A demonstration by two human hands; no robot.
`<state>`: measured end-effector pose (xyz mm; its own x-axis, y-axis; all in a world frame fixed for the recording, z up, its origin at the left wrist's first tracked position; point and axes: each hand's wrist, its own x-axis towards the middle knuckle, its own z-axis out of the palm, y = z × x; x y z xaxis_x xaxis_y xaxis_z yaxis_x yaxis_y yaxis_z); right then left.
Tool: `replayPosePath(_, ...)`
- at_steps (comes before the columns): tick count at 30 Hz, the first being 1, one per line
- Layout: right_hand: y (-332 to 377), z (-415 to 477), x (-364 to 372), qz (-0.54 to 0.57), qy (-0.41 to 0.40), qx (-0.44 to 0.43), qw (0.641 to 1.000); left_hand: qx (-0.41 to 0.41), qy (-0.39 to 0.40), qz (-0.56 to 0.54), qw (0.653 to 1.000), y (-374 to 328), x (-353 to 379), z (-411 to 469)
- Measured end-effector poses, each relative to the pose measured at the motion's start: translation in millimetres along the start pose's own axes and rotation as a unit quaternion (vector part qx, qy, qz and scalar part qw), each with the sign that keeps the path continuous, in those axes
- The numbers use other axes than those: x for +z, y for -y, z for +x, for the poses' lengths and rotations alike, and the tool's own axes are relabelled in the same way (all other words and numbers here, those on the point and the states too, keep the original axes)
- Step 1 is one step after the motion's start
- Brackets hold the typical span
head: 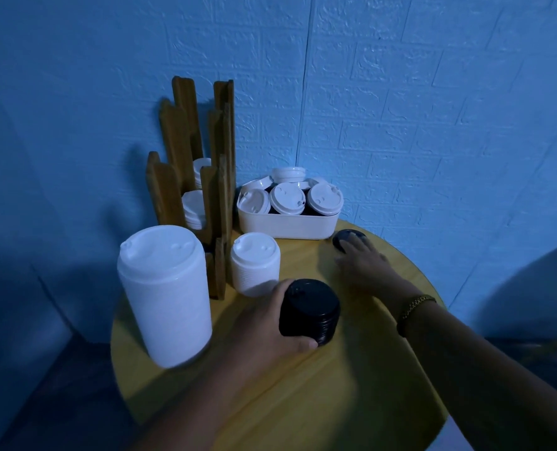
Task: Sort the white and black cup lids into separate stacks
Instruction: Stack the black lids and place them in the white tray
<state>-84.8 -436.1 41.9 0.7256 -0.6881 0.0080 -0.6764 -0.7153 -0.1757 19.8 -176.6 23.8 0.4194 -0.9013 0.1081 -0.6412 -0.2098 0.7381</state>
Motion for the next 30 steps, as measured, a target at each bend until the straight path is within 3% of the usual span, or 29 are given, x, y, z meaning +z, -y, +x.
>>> replayPosePath(2, -6, 3, 3, 0.002, 0.015, 0.010, 1.000, -0.007, 0.003, -0.001, 1.000, 1, 0, 1)
replayPosePath(6, -2, -13, 4, 0.013, -0.065, -0.008, 0.998, -0.013, 0.003, -0.002, 1.000, 3, 0, 3)
replayPosePath(10, 2, -40, 6, 0.076, -0.085, -0.017, 0.993, -0.012, 0.013, -0.006, 1.000, 2, -2, 3)
replayPosePath(16, -2, -59, -1, 0.180, -0.068, 0.003, 0.981, -0.015, 0.010, -0.012, 1.000, 1, -1, -1)
replayPosePath(20, -6, -72, -11, 0.284, -0.003, -0.005, 0.959, -0.018, 0.006, -0.019, 1.000, -1, -2, -1)
replayPosePath(24, -6, -81, -5, 0.206, 0.062, -0.016, 0.976, -0.015, 0.003, -0.011, 1.000, -3, -2, -2)
replayPosePath(27, -1, -85, -5, 0.191, 0.031, -0.019, 0.981, -0.017, 0.009, -0.019, 1.000, -3, -3, -3)
replayPosePath(30, 8, -95, -21, 0.337, -0.035, -0.016, 0.941, -0.022, 0.007, -0.014, 1.000, -1, -2, -2)
